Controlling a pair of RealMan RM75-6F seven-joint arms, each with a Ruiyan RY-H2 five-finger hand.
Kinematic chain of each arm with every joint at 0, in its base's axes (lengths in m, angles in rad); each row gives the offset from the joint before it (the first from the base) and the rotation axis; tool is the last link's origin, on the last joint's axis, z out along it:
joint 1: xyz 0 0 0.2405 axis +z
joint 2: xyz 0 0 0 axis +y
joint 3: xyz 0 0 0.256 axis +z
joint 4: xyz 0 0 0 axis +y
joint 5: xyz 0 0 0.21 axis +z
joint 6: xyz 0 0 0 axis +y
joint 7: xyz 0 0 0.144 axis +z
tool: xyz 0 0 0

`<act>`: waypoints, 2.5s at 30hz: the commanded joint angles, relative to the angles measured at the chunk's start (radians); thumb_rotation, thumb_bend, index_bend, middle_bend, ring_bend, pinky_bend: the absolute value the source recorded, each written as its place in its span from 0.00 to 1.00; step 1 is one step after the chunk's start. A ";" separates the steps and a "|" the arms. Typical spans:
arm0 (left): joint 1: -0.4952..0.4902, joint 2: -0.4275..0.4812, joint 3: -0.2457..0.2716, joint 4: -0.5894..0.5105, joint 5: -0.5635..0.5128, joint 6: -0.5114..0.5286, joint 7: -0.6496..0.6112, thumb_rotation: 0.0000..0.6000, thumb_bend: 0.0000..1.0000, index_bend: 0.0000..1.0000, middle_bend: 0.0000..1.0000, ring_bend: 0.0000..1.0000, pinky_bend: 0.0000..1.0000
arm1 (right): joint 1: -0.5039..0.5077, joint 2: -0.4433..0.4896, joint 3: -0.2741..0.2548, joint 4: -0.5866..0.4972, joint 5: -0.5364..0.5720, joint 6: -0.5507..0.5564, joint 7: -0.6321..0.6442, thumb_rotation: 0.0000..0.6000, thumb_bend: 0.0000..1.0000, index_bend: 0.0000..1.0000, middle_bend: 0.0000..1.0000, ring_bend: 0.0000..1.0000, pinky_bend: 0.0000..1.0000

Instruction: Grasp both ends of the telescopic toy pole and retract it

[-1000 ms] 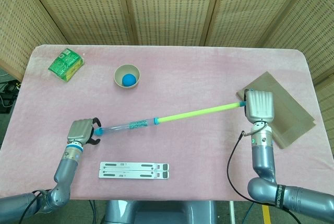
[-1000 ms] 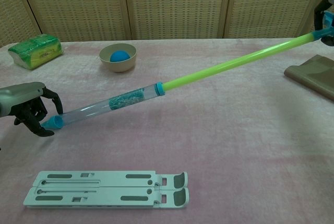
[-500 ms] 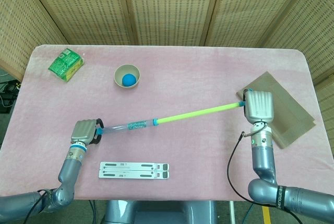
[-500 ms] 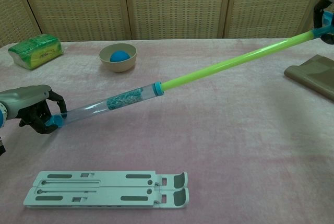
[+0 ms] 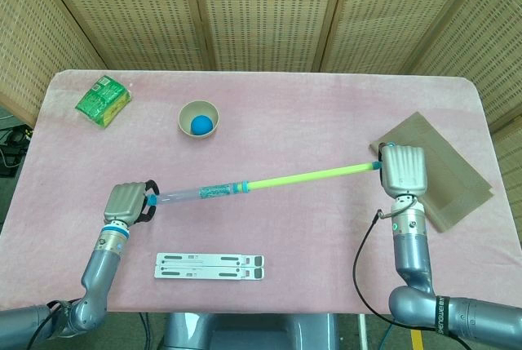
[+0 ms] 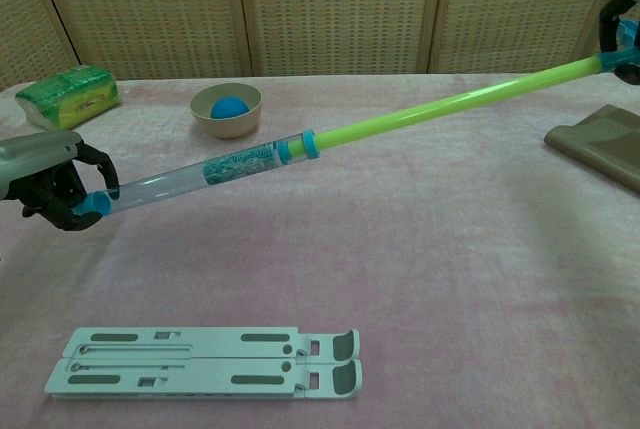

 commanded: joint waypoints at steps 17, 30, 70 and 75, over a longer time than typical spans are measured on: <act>-0.015 0.070 -0.033 -0.180 -0.001 0.058 0.015 1.00 0.55 0.46 0.86 0.77 0.70 | 0.014 -0.095 -0.059 0.004 -0.076 0.035 -0.038 1.00 0.62 0.85 1.00 1.00 0.66; -0.053 0.070 -0.078 -0.257 -0.039 0.099 0.039 1.00 0.55 0.46 0.86 0.77 0.70 | 0.009 -0.151 -0.085 -0.023 -0.114 0.048 -0.048 1.00 0.62 0.85 1.00 1.00 0.66; -0.118 0.043 -0.060 -0.261 -0.087 0.115 0.053 1.00 0.42 0.28 0.51 0.51 0.52 | 0.010 -0.259 -0.098 0.004 -0.124 0.037 -0.107 1.00 0.51 0.66 0.80 0.84 0.57; -0.123 0.086 -0.039 -0.282 -0.134 0.073 0.073 1.00 0.23 0.01 0.05 0.07 0.22 | 0.015 -0.233 -0.097 -0.026 -0.015 0.063 -0.227 1.00 0.33 0.29 0.29 0.37 0.32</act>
